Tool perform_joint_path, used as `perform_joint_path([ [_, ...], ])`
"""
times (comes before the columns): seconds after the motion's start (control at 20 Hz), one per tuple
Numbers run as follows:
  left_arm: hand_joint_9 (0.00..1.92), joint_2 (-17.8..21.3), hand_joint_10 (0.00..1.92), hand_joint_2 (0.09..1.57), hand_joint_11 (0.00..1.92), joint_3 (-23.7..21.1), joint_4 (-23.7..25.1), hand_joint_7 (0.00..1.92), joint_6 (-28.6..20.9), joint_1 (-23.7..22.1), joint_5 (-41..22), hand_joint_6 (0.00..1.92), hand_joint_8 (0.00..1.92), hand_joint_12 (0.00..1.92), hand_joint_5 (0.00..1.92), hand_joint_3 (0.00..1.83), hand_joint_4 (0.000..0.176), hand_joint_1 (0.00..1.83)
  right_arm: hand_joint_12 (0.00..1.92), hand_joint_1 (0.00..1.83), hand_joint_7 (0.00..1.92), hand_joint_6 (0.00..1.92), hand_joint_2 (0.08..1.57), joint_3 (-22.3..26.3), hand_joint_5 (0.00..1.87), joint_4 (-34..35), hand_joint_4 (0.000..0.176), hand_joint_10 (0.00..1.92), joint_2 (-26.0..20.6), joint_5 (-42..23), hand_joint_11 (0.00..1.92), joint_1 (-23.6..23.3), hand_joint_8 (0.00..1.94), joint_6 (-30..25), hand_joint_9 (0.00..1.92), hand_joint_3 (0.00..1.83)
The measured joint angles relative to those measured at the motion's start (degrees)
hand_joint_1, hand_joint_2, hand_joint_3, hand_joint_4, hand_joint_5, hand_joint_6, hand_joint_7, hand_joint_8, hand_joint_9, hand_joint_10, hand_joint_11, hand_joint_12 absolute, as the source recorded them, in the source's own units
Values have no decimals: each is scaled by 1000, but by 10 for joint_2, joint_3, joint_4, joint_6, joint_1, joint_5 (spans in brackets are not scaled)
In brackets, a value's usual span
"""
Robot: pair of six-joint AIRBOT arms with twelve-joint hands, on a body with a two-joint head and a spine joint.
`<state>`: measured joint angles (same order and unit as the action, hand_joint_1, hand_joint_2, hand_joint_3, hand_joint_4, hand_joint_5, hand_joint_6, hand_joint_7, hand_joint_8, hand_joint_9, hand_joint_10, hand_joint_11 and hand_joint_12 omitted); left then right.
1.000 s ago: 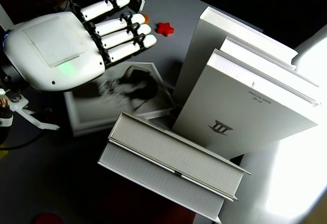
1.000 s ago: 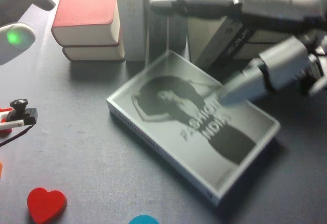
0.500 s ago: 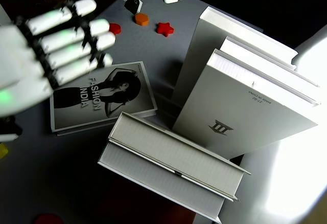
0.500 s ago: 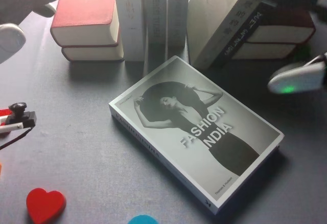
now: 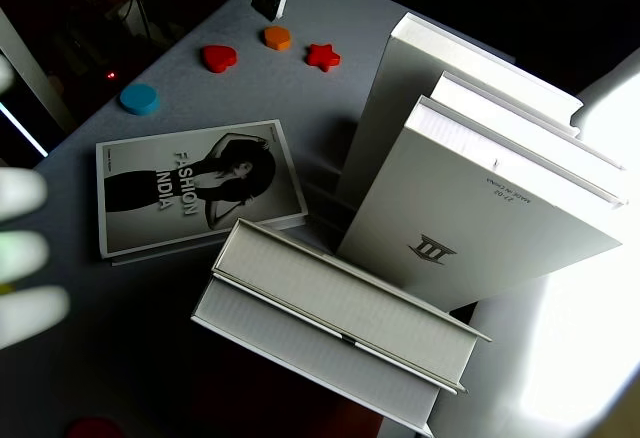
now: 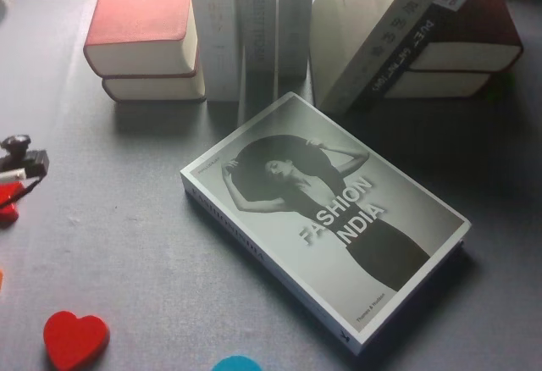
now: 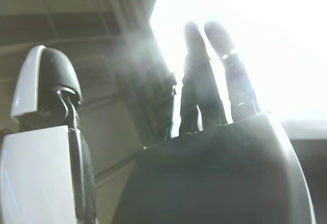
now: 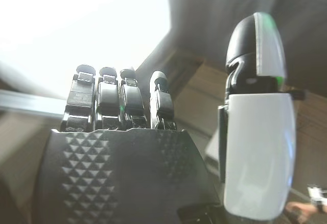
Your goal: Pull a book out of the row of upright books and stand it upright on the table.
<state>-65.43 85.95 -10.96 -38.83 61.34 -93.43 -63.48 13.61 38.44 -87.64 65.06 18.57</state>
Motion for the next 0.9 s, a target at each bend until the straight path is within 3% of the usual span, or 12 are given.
perform_joint_path([
  [0.15,237,0,0,970,0,5,21,83,0,-26,-1,0,5,1059,0,0,128,604,0,969,0,0,970,27,0,41,176,0,-21,-60,0,37,0,14,0,8],
  [0.2,213,0,0,1005,0,5,27,145,0,-33,-2,29,8,627,124,6,164,696,397,918,28,0,983,30,93,29,175,0,-23,-71,0,35,10,23,86,0],
  [0.35,204,1,0,1009,0,5,43,155,0,-40,-2,26,6,545,138,6,169,705,540,899,37,0,982,33,113,-3,175,0,-23,-70,0,12,8,31,105,0],
  [0.4,229,0,7,1006,0,9,42,199,0,-40,-4,18,13,649,131,3,128,627,693,836,137,21,1027,30,171,-12,82,26,-21,-73,0,12,29,32,184,10],
  [0.45,229,-13,7,1006,0,31,34,199,-1,-36,-12,18,13,649,131,3,128,627,693,836,137,21,1027,20,171,-19,82,26,-12,-73,0,12,29,31,184,10],
  [0.5,291,-24,18,1048,0,43,16,117,-1,-29,-13,3,2,1058,37,11,88,598,604,847,27,3,1078,12,33,-14,157,9,-1,-64,0,12,5,31,72,17],
  [0.55,234,-41,0,1030,0,60,-8,155,-1,-16,-4,95,8,1047,318,1,43,701,814,807,0,13,1036,-5,53,-10,176,13,18,-39,0,12,0,29,123,0],
  [0.6,243,-57,3,1021,0,75,-13,210,0,-4,28,41,8,1007,320,1,59,675,1394,810,65,8,991,-29,72,-12,128,29,48,5,0,12,10,19,198,0],
  [0.65,279,-67,11,989,0,82,-5,247,0,-3,53,28,9,1069,351,0,69,656,1482,803,60,9,941,-44,96,-21,149,15,68,46,0,10,3,10,173,0],
  [0.7,267,-73,3,946,0,83,12,235,1,-4,69,12,2,1096,347,0,97,658,1500,838,78,14,909,-55,114,-48,162,13,87,97,0,-12,8,3,169,0],
  [0.75,246,-73,4,884,0,83,46,193,1,-8,84,5,2,1210,300,0,104,667,1438,818,53,7,898,-61,84,-90,161,13,103,142,0,-40,3,-2,177,0],
  [0.9,375,-82,28,835,0,95,77,316,0,-13,94,10,14,1383,359,0,70,738,1378,913,69,17,888,-97,124,-193,136,18,153,194,0,-108,9,-39,198,0],
])
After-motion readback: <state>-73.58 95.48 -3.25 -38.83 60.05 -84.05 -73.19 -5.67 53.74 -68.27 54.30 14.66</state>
